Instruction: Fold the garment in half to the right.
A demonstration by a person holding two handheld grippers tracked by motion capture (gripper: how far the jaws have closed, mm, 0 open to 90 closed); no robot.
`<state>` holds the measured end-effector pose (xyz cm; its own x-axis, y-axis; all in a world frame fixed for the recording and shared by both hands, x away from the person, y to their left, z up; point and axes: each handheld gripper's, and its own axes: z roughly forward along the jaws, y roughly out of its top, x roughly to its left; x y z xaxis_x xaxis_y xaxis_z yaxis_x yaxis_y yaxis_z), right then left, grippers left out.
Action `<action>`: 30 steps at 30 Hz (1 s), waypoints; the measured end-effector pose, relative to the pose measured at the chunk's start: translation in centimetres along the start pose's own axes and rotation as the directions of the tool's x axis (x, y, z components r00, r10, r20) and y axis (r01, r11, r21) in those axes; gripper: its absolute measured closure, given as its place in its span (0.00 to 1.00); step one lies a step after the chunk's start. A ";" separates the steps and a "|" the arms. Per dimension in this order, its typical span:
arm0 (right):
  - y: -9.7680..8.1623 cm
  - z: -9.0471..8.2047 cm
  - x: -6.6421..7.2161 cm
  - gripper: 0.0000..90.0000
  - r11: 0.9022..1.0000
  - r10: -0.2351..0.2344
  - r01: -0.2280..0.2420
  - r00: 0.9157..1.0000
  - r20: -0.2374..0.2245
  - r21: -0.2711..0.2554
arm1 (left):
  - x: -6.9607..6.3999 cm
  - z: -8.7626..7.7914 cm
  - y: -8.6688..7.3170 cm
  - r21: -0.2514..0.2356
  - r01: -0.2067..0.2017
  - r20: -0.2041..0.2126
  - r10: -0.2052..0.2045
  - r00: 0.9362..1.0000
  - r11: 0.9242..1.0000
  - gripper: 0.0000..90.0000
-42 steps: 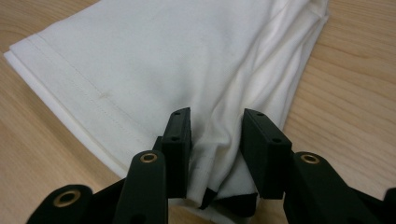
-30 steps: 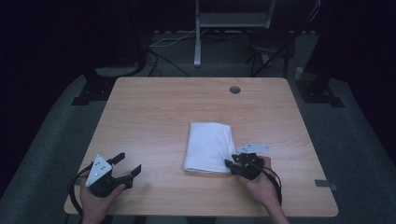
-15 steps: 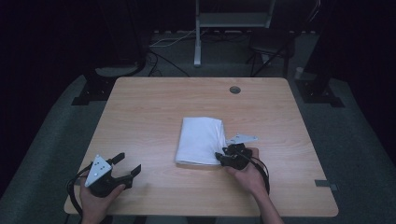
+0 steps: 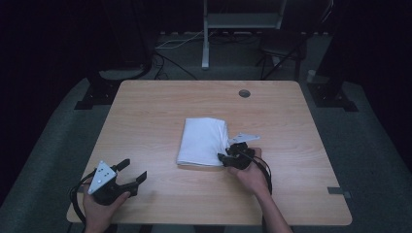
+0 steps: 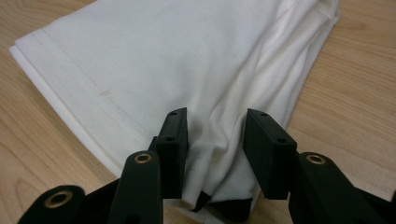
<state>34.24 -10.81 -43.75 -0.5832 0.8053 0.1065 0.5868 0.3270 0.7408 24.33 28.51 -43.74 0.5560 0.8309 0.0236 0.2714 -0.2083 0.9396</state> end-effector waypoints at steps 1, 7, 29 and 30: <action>0.1 0.1 0.0 0.66 1.000 0.005 -0.005 1.000 -0.001 0.001 | 0.0 0.0 0.0 0.000 0.000 0.000 0.000 1.000 1.000 0.24; 0.4 0.5 0.1 0.65 1.000 0.006 -0.006 1.000 0.004 0.000 | -0.1 0.1 0.0 0.005 0.000 -0.001 0.000 1.000 1.000 0.24; 1.7 -0.7 -0.1 0.17 0.995 -0.038 0.039 0.999 0.017 -0.088 | 0.0 0.1 0.0 0.005 0.004 -0.001 -0.004 1.000 1.000 0.24; 1.8 -0.8 -0.2 0.15 0.995 -0.033 0.035 0.999 0.019 -0.092 | 0.0 0.1 0.0 0.004 0.003 -0.001 -0.003 1.000 1.000 0.24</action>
<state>34.92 -10.79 -41.90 -0.5918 0.8031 0.0695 0.5123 0.3081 0.8017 24.38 28.46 -43.75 0.5544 0.8320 0.0215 0.2759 -0.2080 0.9384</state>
